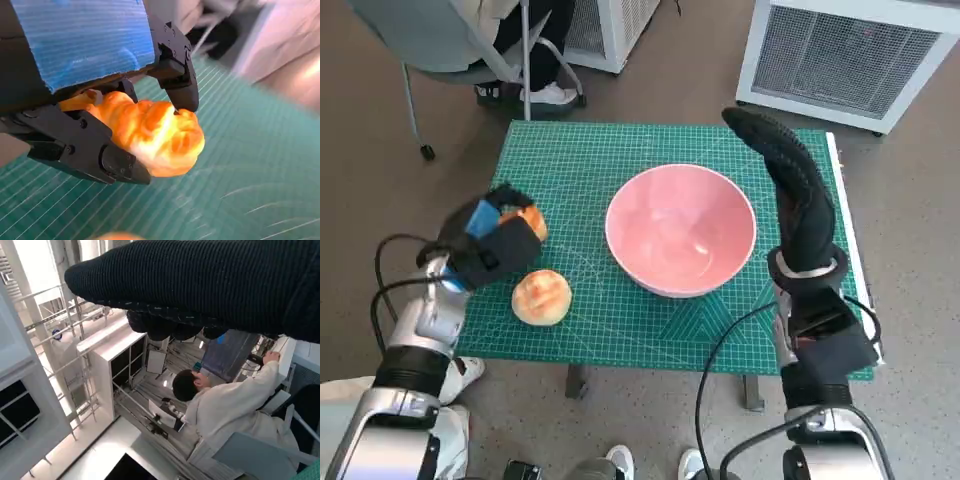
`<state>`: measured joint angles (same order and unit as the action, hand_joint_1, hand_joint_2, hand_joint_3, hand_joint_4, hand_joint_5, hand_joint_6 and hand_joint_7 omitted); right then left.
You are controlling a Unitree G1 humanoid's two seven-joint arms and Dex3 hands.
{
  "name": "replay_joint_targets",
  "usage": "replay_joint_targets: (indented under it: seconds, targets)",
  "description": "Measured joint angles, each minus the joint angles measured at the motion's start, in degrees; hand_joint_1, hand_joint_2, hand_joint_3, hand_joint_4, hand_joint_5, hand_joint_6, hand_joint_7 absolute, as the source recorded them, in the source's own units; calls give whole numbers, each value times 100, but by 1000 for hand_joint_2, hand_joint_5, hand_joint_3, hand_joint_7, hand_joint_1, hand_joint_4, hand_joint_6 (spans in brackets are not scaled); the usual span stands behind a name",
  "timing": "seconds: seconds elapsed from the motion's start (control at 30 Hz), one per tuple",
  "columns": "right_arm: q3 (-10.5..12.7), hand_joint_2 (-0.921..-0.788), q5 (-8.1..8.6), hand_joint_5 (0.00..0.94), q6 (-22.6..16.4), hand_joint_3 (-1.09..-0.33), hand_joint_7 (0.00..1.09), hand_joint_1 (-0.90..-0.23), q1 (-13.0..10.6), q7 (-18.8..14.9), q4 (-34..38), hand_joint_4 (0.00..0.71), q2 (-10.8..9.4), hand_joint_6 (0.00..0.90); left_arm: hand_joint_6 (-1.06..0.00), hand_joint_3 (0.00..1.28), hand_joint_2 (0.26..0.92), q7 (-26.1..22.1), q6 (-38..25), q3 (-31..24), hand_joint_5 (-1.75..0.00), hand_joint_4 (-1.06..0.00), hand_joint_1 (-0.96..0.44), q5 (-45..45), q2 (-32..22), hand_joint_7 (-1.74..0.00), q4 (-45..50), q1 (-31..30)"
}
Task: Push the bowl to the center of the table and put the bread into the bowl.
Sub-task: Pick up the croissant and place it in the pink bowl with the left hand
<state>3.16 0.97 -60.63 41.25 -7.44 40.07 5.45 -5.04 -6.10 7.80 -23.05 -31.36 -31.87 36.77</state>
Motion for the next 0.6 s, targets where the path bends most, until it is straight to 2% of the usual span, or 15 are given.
replay_joint_targets:
  seconds: [0.37, 0.6]
  targets:
    - [1, -921, 69, 60, 2, -799, 781, -512, -3, -24, 8, 318, 16, -1, -541, 101, 921, -74, -32, -220, -1107, -696, -2, 72, 47, -1302, 1451, -1]
    - [0, -921, 100, 64, 2, -795, 780, -518, -8, -54, 3, 317, 28, -1, -549, 98, 920, -195, -41, -124, -1100, -698, -1, 83, 394, -1303, 2183, 35]
